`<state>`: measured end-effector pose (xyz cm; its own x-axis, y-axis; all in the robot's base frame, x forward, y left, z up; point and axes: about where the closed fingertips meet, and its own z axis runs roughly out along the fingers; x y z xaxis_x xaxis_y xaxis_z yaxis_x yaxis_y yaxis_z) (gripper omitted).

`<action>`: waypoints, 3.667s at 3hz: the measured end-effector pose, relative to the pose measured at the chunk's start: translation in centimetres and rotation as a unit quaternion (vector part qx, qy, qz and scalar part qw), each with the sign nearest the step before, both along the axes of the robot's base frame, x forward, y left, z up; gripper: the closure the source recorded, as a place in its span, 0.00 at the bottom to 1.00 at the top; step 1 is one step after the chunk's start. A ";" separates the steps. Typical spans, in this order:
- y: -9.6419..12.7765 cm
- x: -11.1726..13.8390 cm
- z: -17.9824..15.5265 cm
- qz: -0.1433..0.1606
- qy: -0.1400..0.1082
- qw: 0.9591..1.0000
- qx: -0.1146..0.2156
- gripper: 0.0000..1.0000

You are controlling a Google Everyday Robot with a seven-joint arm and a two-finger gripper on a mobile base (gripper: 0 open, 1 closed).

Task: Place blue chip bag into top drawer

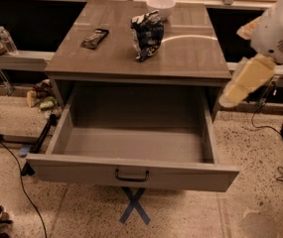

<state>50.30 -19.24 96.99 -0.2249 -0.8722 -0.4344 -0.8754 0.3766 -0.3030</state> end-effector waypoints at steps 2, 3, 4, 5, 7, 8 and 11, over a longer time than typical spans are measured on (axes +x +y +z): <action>5.7 11.1 -0.6 -0.086 -0.084 0.980 0.157 0.00; 8.8 14.5 -0.7 -0.128 -0.119 0.969 0.176 0.00; 9.1 15.5 0.4 -0.155 -0.130 0.958 0.204 0.00; 10.9 16.4 -1.8 -0.156 -0.121 0.957 0.212 0.00; 15.1 22.8 -6.2 -0.135 -0.130 0.946 0.266 0.00; 16.9 28.6 -8.1 -0.137 -0.138 0.935 0.296 0.00; 18.7 36.1 -10.9 -0.147 -0.154 0.926 0.313 0.47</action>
Offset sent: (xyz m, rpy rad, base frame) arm 0.1726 0.0649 0.0070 0.4866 -0.3048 -0.2976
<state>86.43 -0.55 86.13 -0.1940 -0.3482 -0.9171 -0.6163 0.7706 -0.1622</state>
